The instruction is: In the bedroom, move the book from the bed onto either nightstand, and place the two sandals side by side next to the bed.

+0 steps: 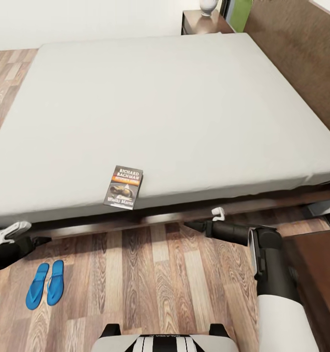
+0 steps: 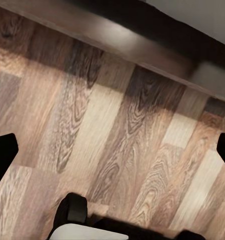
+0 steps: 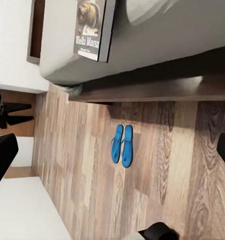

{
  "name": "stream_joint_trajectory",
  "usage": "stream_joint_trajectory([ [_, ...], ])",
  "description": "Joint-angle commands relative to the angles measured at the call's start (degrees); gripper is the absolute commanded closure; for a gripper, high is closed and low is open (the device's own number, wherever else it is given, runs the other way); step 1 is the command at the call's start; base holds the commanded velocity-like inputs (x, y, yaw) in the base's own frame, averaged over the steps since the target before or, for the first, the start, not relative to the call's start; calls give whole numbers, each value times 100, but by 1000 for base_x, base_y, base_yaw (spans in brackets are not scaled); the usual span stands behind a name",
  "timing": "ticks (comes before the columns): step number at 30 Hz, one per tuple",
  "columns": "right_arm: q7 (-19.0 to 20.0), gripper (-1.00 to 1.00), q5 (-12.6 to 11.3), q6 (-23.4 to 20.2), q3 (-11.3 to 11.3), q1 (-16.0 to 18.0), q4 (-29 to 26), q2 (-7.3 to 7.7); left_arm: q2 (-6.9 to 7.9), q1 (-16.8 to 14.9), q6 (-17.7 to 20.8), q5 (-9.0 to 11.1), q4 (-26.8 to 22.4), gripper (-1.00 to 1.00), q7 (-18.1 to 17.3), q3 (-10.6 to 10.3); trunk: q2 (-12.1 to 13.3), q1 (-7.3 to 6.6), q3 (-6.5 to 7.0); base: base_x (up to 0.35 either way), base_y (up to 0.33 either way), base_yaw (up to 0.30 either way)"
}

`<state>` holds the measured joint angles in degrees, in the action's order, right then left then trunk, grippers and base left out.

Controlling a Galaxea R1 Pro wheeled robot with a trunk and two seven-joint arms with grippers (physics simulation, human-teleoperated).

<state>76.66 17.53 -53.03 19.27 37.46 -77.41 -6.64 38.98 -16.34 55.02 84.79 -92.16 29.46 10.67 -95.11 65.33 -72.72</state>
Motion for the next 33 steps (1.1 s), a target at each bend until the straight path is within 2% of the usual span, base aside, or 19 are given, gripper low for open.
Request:
stream_joint_trajectory([
  [1, -11, -100, -19, 33, 15, 6, 40, -30, -58, 31, 11, -67, -2, -100, 0, 24, -2, 0, 7, 0, 0, 0],
  [2, -111, -100, -152, 143, 9, 6, 108, -67, -160, 88, -24, -305, 1, -100, -100, 52, -2, 0, 16, 0, 0, 0],
  [6, -291, -100, -311, 279, -5, 8, 349, -115, -311, 225, -212, -649, 3, -100, -271, 79, -2, 0, 53, 0, 0, 0],
  [7, -444, -100, -418, 346, 3, 29, 685, -130, -367, 436, -389, -776, 4, -100, -406, 93, -2, 0, 62, 0, 0, 0],
  [8, -620, -100, -767, 452, 16, 55, 1062, -138, -413, 986, -994, -938, 5, -100, -684, 79, -2, 0, 72, 0, 0, 0],
  [10, -696, -100, -943, 567, 16, 56, 1134, -142, -446, 1240, -1306, -1032, 13, -100, -813, 48, -2, 0, 90, 0, 0, 0],
  [12, -806, -100, -1086, 718, 14, 57, 1189, -146, -553, 1469, -1617, -1172, 29, -100, -918, -3, -2, 0, 109, 0, 0, 8],
  [13, -870, -100, -1146, 790, 13, 58, 1220, -148, -636, 1572, -1761, -1262, 37, -100, -956, -29, -2, 0, 118, 0, 0, 22],
  [14, -975, -100, -1258, 897, 9, 58, 1290, -146, -846, 1766, -1994, -1484, 42, -100, -1013, -54, -2, 0, 127, 0, 0, 39],
  [15, -1013, -100, -1311, 936, 7, 59, 1318, -144, -954, 1856, -2079, -1604, 37, -100, -1031, -55, -2, 0, 136, 0, 0, 45],
  [18, -1100, -100, -1521, 1023, -5, 57, 1384, -135, -1269, 2105, -2287, -1987, 20, -100, -1060, -9, -2, 0, 164, 0, 0, 54],
  [19, -1112, -100, -1566, 1036, -8, 58, 1393, -132, -1326, 2139, -2318, -2053, 24, -100, -1059, -1, -2, 0, 173, 0, 0, 61],
  [20, -1130, -100, -1630, 1050, -12, 55, 1407, -127, -1443, 2191, -2363, -2153, 36, -100, -1057, 6, -2, 0, 183, 0, 0, 63],
  [25, -1152, -100, -1707, 1067, -24, 52, 1422, -118, -1725, 2297, -2419, -2329, 74, -100, -1044, 32, -2, 0, 229, 0, 0, 66],
  [26, -1158, -100, -1732, 1077, -32, 42, 1427, -104, -1849, 2348, -2439, -2643, 158, -100, -980, 38, -2, 0, 238, 0, 0, 68],
  [29, -1159, -100, -1742, 1077, -35, 28, 1429, -94, -1957, 2364, -2445, -2853, 212, -100, -949, 51, -2, 0, 266, 0, 0, 68],
  [33, -1167, -100, -1744, 1060, -25, 16, 1434, -87, -2075, 2374, -2451, -2994, 257, -100, -928, 66, -2, 0, 303, 0, 0, 68],
])
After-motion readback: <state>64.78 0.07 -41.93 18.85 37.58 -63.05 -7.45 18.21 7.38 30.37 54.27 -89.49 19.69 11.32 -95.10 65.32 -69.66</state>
